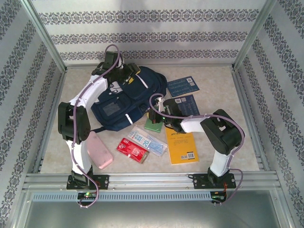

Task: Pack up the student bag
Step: Unzip the student bag at the top-center of the table.

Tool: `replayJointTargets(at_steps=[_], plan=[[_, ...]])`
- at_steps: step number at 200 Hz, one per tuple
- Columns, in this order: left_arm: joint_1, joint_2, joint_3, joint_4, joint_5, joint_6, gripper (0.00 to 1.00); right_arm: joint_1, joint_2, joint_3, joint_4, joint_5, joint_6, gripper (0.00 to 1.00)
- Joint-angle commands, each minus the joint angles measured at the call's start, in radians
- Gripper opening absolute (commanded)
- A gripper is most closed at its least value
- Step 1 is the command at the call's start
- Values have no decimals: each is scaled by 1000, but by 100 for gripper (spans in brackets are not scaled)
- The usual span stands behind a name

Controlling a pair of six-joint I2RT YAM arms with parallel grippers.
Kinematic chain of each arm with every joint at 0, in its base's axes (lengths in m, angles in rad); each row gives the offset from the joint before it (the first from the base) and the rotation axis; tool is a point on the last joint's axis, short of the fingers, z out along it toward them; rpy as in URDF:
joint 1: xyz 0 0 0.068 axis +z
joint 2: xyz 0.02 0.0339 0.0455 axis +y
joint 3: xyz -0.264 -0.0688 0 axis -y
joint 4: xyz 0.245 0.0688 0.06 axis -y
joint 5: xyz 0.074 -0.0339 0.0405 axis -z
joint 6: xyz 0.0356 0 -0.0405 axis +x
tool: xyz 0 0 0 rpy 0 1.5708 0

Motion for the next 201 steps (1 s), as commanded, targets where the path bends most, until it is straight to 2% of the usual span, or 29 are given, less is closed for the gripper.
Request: replayJointTargets(at_steps=[1,22,41,62,90,128,156,201], plan=[[9,-109,-18,-118,-67,37,60,11,24,17,147,-168,165,0],[9,-190,-125,-199,-124,16,61,16,25,-9,220,-171,231,0],[17,-257,-262,-235,-98,-79,62,48,19,-25,239,-139,229,0],[18,-377,-501,-102,-41,-224,67,88,16,-51,294,-71,219,0],[17,-532,-721,-1,-123,-358,72,114,62,-59,406,-63,256,0],[28,-555,-780,-18,-217,-395,74,129,108,-55,444,-80,262,0],[34,-564,-839,34,-276,-432,74,143,132,-66,494,-83,273,0],[38,-546,-898,80,-284,-485,74,149,159,-67,535,-86,291,0]])
